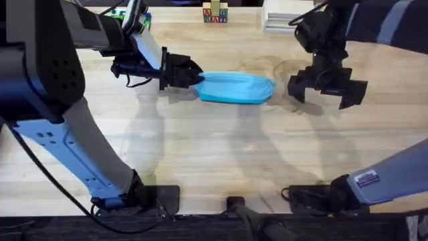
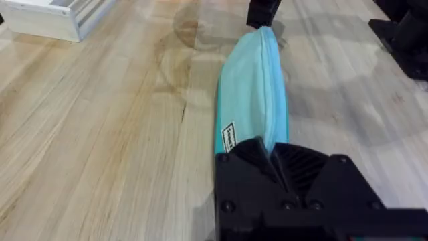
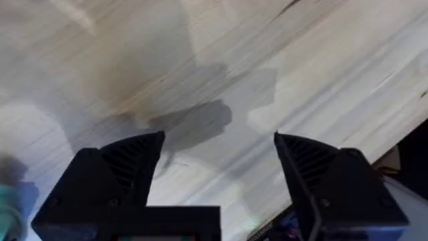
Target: Unzip the bag, pick up the pens from the table one at a time and place them inside, then zip the bag closed.
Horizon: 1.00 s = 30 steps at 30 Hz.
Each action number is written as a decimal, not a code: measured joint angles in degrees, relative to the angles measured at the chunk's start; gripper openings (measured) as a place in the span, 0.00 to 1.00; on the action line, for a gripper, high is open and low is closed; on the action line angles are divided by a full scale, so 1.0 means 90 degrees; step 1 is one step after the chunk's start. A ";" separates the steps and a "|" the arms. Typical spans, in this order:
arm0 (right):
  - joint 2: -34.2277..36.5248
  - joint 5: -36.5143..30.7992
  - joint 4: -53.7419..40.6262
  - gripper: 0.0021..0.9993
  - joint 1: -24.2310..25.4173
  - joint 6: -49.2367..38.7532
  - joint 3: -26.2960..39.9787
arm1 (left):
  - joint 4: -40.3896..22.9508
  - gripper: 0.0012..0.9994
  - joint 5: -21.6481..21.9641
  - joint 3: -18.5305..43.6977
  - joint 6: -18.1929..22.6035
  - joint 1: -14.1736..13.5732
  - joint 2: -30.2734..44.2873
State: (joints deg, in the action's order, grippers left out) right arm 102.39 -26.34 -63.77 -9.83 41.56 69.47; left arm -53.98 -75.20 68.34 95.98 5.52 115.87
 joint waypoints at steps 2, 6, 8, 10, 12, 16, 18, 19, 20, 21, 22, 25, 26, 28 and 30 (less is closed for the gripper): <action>-0.0002 -0.0052 -0.0049 1.00 -0.0009 0.0000 0.0000 | 0.0000 0.04 0.0000 0.0000 0.0000 0.0000 0.0000; -0.0192 -0.0101 -0.0063 1.00 -0.0009 0.0000 0.0000 | 0.0000 0.04 0.0000 0.0000 0.0000 0.0000 0.0000; -0.0463 -0.0101 -0.0060 1.00 -0.0009 -0.0001 0.0000 | 0.0000 0.04 0.0000 0.0000 0.0000 0.0000 0.0000; -0.0867 -0.0101 -0.0063 1.00 -0.0009 0.0000 0.0000 | 0.0000 0.04 0.0000 0.0000 0.0000 0.0000 0.0000; -0.1283 -0.0098 -0.0074 1.00 -0.0009 0.0000 0.0000 | 0.0000 0.04 0.0000 0.0000 0.0000 0.0000 0.0000; -0.2169 -0.0063 -0.0082 1.00 -0.0009 -0.0082 0.0000 | 0.0000 0.04 0.0000 0.0000 0.0000 0.0000 0.0000; -0.2539 0.0026 -0.0084 1.00 -0.0009 -0.0278 0.0000 | 0.0000 0.04 0.0000 0.0000 0.0000 0.0000 0.0000; -0.2730 0.0102 -0.0085 1.00 -0.0009 -0.0416 0.0000 | 0.0000 0.04 0.0000 0.0000 0.0000 0.0000 0.0000; -0.3146 0.0415 -0.0109 1.00 -0.0009 -0.0879 0.0000 | 0.0000 0.04 0.0000 0.0000 0.0000 0.0000 0.0000; -0.3252 0.0525 -0.0114 1.00 -0.0009 -0.1025 0.0000 | 0.0000 0.04 0.0000 0.0000 0.0000 0.0000 0.0000; -0.3370 0.0671 -0.0116 1.00 -0.0009 -0.1190 0.0000 | 0.0000 0.04 0.0000 0.0000 0.0000 0.0000 0.0000; -0.3711 0.1161 -0.0118 1.00 -0.0009 -0.1697 0.0000 | 0.0000 0.04 0.0000 0.0000 0.0000 0.0000 0.0000; -0.3817 0.1343 -0.0118 1.00 -0.0009 -0.1886 0.0000 | 0.0000 0.04 0.0000 0.0000 0.0000 0.0000 0.0000; -0.4032 0.1770 -0.0126 1.00 -0.0009 -0.2338 0.0000 | 0.0000 0.04 0.0000 0.0000 0.0000 0.0000 0.0000; -0.4229 0.2154 -0.0131 1.00 -0.0009 -0.2712 0.0000 | 0.0000 0.04 0.0000 0.0000 0.0000 0.0000 0.0000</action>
State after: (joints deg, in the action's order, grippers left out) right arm 64.33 -6.95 -64.95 -9.91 17.15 69.47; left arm -53.98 -75.20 68.34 95.98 5.52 115.87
